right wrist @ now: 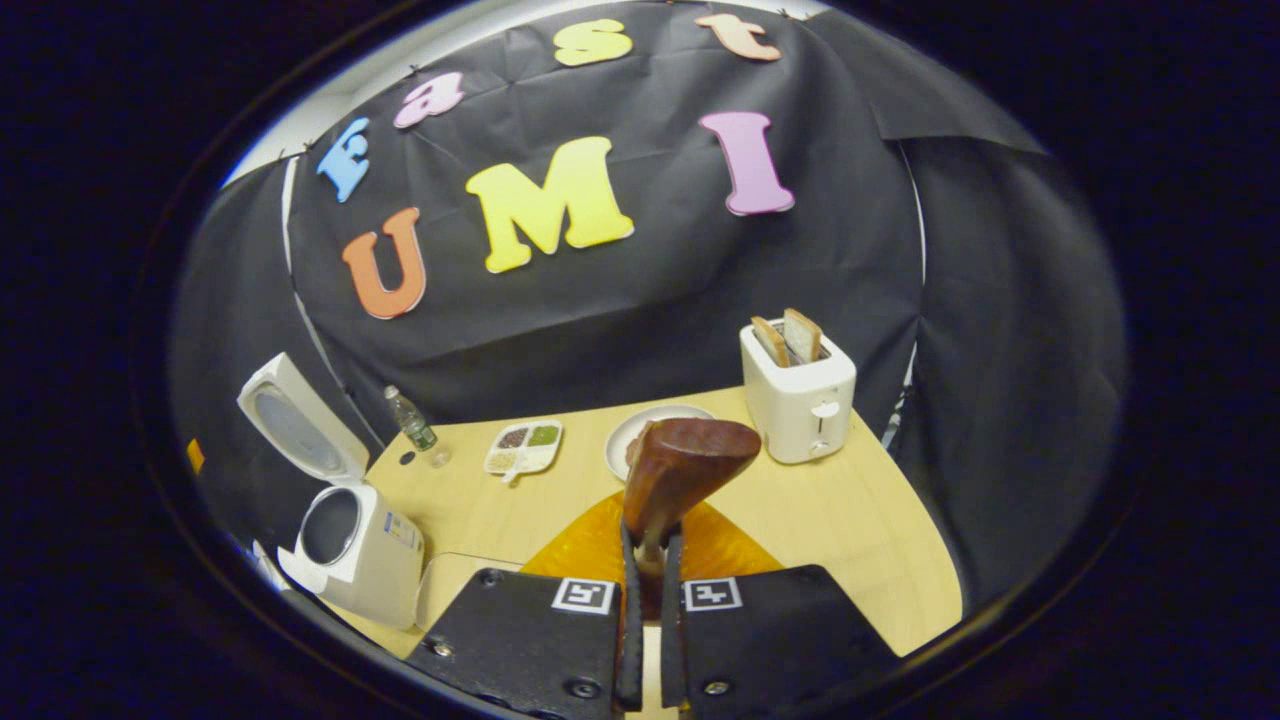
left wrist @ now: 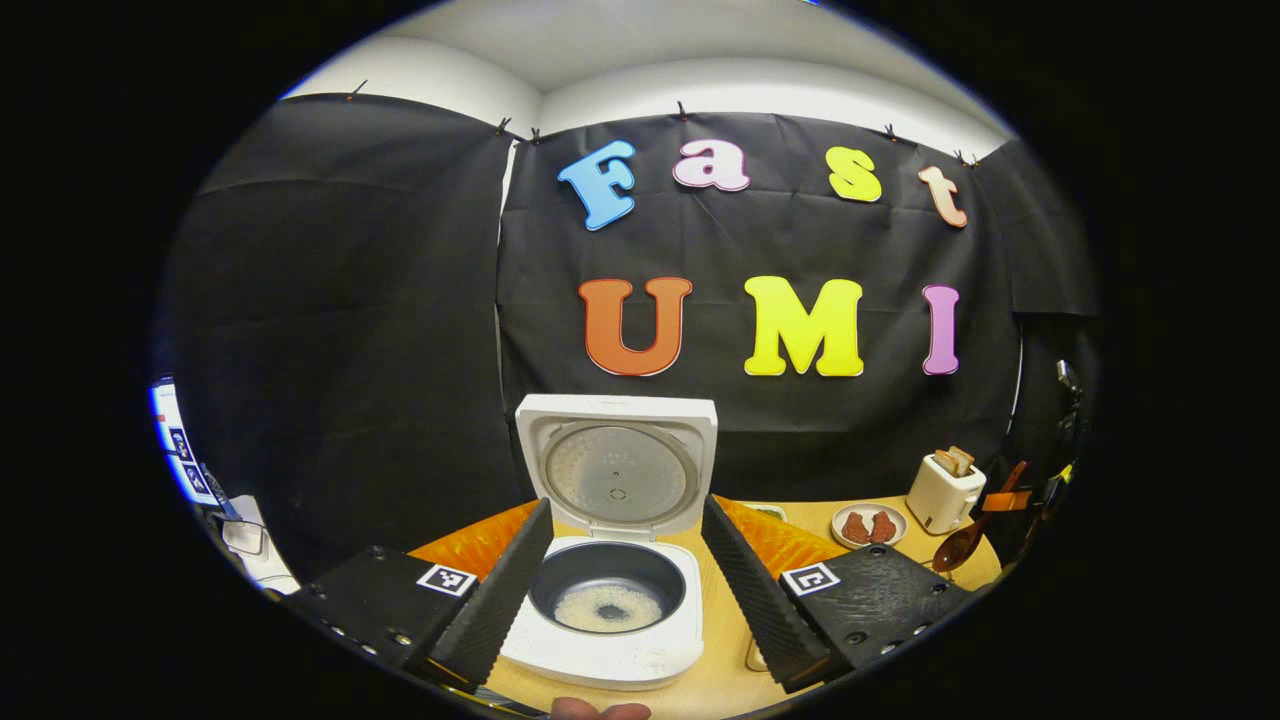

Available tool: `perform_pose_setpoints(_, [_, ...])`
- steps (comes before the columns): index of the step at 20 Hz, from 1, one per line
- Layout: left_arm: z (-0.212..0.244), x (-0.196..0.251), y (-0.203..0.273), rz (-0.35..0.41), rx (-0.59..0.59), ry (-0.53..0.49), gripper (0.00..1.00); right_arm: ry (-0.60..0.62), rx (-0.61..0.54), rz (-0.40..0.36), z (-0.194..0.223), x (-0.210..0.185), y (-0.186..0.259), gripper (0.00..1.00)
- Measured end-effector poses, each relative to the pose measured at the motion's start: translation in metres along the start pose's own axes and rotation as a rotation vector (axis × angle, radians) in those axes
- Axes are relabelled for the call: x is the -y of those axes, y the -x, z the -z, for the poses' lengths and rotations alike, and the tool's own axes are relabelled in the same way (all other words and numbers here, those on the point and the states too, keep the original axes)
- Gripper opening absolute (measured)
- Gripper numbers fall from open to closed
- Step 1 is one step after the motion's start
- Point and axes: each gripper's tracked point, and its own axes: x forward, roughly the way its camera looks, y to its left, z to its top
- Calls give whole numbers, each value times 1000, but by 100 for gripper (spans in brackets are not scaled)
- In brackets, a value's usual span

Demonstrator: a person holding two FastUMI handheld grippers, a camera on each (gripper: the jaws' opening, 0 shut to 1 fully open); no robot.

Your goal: Close the left gripper, press the button to open the rice cooker; take a wooden spoon from the chopstick holder with the right hand, scoop a spoonful of rice and pour it into the rice cooker, then put the wooden spoon back into the chopstick holder.

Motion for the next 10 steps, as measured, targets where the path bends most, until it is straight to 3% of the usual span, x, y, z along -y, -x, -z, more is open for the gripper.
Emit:
perform_pose_setpoints(4, [4, -23, 2, 3, 7, 6, 96, -26, 17, -98, 9, -78, 17, 12])
perform_pose_setpoints(10, [17, -60, 20, 29, -10, 4, 95, 136, -44, -46, 84, -113, -11, 12])
